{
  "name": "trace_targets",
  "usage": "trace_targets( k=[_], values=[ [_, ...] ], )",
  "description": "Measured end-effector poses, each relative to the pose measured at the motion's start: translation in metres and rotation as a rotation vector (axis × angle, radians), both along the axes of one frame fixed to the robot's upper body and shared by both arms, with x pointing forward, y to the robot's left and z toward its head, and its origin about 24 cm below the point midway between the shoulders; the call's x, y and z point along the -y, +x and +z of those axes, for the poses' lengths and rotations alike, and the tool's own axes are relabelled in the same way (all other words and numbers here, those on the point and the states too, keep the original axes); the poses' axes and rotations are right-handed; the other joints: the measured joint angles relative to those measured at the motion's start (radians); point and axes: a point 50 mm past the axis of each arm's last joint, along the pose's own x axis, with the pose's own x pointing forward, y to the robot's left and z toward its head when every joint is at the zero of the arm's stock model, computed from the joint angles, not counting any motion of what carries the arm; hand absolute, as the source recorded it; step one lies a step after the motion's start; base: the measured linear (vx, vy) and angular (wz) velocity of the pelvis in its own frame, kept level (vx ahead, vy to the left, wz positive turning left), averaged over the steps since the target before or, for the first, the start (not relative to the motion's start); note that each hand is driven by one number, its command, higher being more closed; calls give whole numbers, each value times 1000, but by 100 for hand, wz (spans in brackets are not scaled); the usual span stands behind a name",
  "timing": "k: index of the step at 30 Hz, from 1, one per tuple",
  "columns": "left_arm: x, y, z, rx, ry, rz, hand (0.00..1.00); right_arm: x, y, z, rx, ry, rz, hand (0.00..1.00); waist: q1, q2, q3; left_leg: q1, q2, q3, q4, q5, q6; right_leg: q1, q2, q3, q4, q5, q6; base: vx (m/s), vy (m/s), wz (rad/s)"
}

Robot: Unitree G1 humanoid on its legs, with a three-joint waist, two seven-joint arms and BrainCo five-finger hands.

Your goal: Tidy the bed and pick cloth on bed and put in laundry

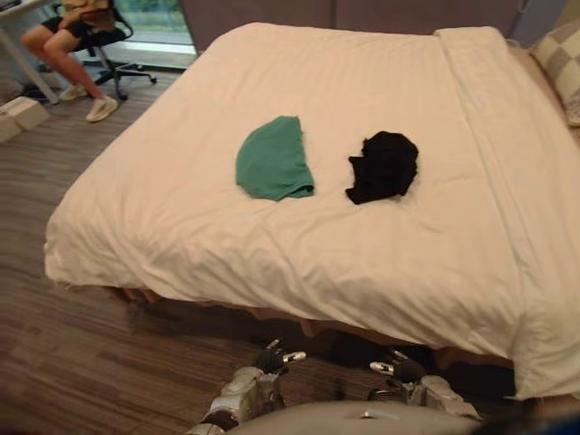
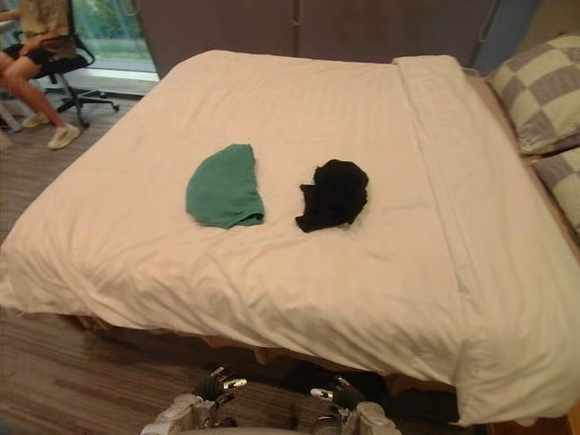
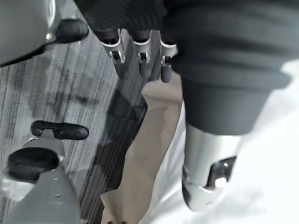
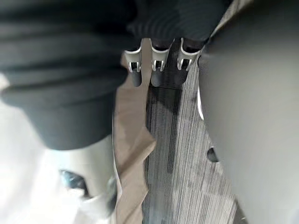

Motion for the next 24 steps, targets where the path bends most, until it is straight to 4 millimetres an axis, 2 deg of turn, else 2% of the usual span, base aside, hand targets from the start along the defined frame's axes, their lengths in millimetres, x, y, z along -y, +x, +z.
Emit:
trace_targets(
  k=[1, 3, 4, 5, 6, 7, 8, 9, 10, 11, 12, 13, 14, 15, 16, 17, 19, 20, 21, 22, 23, 24],
  values=[
    [-1, 1, 1, 5, -5, -1, 0, 1, -1, 0, -8, 3, -8, 0, 2, -7, -3, -10, -10, 1, 16, 0, 0, 1, -18, -7, 4, -2, 4, 48, 96, 27],
    [-6, 4, 2, 14, -2, -10, 0, -6, -1, -1, -20, 3, 22, 0, 4, -59, -3, -65, -34, -4, 116, -13, -14, 0, -82, -21, 7, -4, 11, 16, 31, 26],
    [-7, 5, 2, 19, -1, -19, 0, -5, -1, -1, -22, -4, 34, 0, 5, -69, -3, -104, 3, -1, 234, -63, -3, 2, -109, -23, 20, -2, 13, 35, -147, 4],
    [-5, 5, 2, 19, 1, -47, 0, 0, -2, -1, -28, -19, 45, 0, 3, -58, -5, -120, 80, -21, 309, -92, -17, 2, -117, -18, 37, -2, 13, 48, -197, -7],
    [-3, 4, 2, 16, -1, -60, 0, 3, -2, -1, -30, -31, 51, 0, 1, -47, -8, -133, 123, -47, 335, -99, -24, -2, -117, -15, 45, -1, 15, 46, -102, -25],
    [1, 4, 2, 14, -2, -90, 0, 9, -1, 0, -27, -45, 46, 0, -1, -25, -12, -140, 190, -100, 362, -103, -38, -17, -115, -4, 63, 3, 34, 6, 142, -35],
    [5, 3, 2, 7, -3, -119, 0, 14, 0, 1, -25, -52, 36, 0, -2, -9, -16, -132, 234, -144, 328, -71, -125, -30, -116, 2, 75, 4, 74, -9, 314, -31],
    [9, 4, 2, 5, -6, -140, 0, 17, 1, 2, -22, -59, 35, 0, -5, 3, -17, -122, 246, -149, 297, -54, -192, -28, -122, 6, 75, 5, 95, -45, 590, -9],
    [11, 2, 1, -13, 5, -182, 0, 17, 6, 3, -3, -52, 1, 0, -15, -9, -6, -97, 200, -158, 275, -157, -209, -23, -167, 22, 83, 23, 120, -165, 554, 21],
    [5, 8, 2, -6, 35, -205, 0, 11, 10, 3, 15, -27, -38, 0, -20, -54, 10, -118, 150, -153, 331, -168, -176, -39, -221, 26, 119, 95, 93, -227, 504, 26],
    [4, 8, 2, -10, 36, -206, 0, 10, 12, 4, 23, -16, -55, 0, -15, -42, 7, -122, 148, -151, 338, -186, -154, -61, -223, 23, 141, 150, 49, -311, 343, 6],
    [3, 8, 2, -11, 36, -205, 0, 8, 13, 4, 27, -6, -47, 0, 6, -24, 12, -113, 142, -125, 330, -187, -125, -100, -225, 11, 172, 243, -67, -257, 292, -20],
    [-5, 10, 4, 0, 47, -197, 0, 0, 18, 5, 38, 20, -17, 0, 24, -28, 14, -82, 134, -103, 285, -175, -98, -125, -211, -10, 222, 219, -84, -216, 194, -22],
    [-14, 8, 3, -8, 69, -194, 0, -12, 19, 4, 40, 49, 13, 0, 28, -29, 14, -62, 125, -94, 243, -159, -79, -129, -172, -17, 253, 161, -49, -130, 10, -7],
    [-19, 8, 4, -11, 82, -194, 0, -19, 19, 4, 43, 71, 26, 0, 28, -28, 14, -53, 117, -92, 218, -147, -71, -128, -142, -27, 264, 130, -33, -88, -154, 7],
    [-27, 4, 3, -26, 101, -194, 0, -29, 23, 6, 63, 98, 58, 0, 28, -25, 14, -31, 93, -89, 159, -121, -55, -128, -77, -50, 275, 72, -20, -75, -221, 10],
    [-28, 1, 2, -40, 114, -202, 0, -35, 24, 6, 73, 116, 90, 0, 26, -21, 16, -5, 45, -89, 71, -75, -35, -124, 4, -88, 252, -34, -25, -73, -266, 12],
    [-27, 0, 1, -44, 114, -204, 0, -36, 25, 7, 76, 117, 108, 0, 25, -12, 19, 5, 14, -92, 23, -44, -24, -104, 51, -92, 194, -79, -43, -106, -174, 31],
    [-19, 1, 1, -42, 92, -193, 0, -32, 30, 9, 98, 99, 116, 0, 8, 9, 28, 7, 8, -115, -12, -17, -16, -76, 78, -81, 122, -61, -60, -109, -80, 41],
    [-17, 0, 1, -44, 86, -195, 0, -30, 31, 9, 102, 92, 110, 0, 2, 17, 30, 4, 3, -121, -26, -6, -14, -65, 85, -82, 89, -41, -69, -114, 3, 49],
    [-12, -1, 0, -46, 73, -193, 0, -27, 32, 9, 103, 77, 100, 0, 6, 32, 32, 1, -1, -130, -49, 10, -14, -52, 97, -91, 44, -13, -79, -86, -18, 26],
    [-11, 0, 1, -35, 75, -191, 0, -27, 31, 9, 95, 73, 101, 0, 11, 33, 32, 3, 3, -129, -64, 19, -16, -46, 104, -94, 23, -4, -75, -69, -39, 14]
  ],
)
